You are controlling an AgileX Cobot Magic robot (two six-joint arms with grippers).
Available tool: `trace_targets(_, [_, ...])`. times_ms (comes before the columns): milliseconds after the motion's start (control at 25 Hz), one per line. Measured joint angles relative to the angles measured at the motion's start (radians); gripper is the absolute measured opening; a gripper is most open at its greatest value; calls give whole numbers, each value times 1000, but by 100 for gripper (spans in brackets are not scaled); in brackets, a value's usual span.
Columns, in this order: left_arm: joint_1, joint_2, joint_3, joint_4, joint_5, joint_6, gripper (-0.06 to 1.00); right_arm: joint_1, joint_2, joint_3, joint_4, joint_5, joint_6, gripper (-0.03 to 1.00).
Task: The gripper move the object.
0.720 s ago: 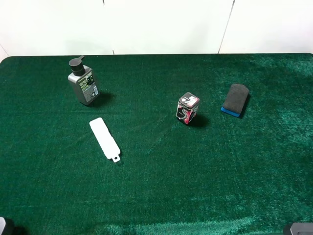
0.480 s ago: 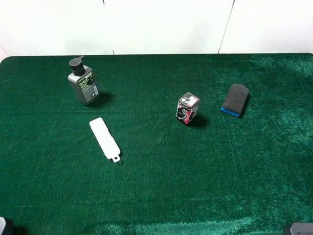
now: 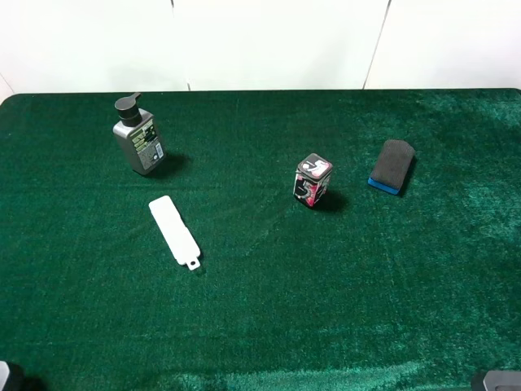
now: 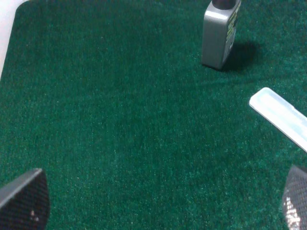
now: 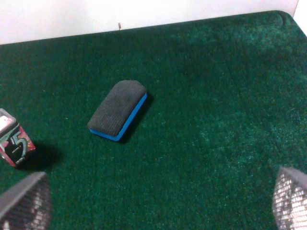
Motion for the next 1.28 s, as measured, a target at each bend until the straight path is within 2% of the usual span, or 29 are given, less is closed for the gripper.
trace_targets(320, [0, 63, -64, 7, 19, -15, 96, 0, 0, 0, 0, 0, 0, 69])
trace_targets(720, [0, 462, -242, 8, 48, 4, 95, 0, 0, 0, 0, 0, 0, 69])
trace_targets(1280, [0, 1019, -485, 1, 38, 100, 96, 0, 0, 0, 0, 0, 0, 69])
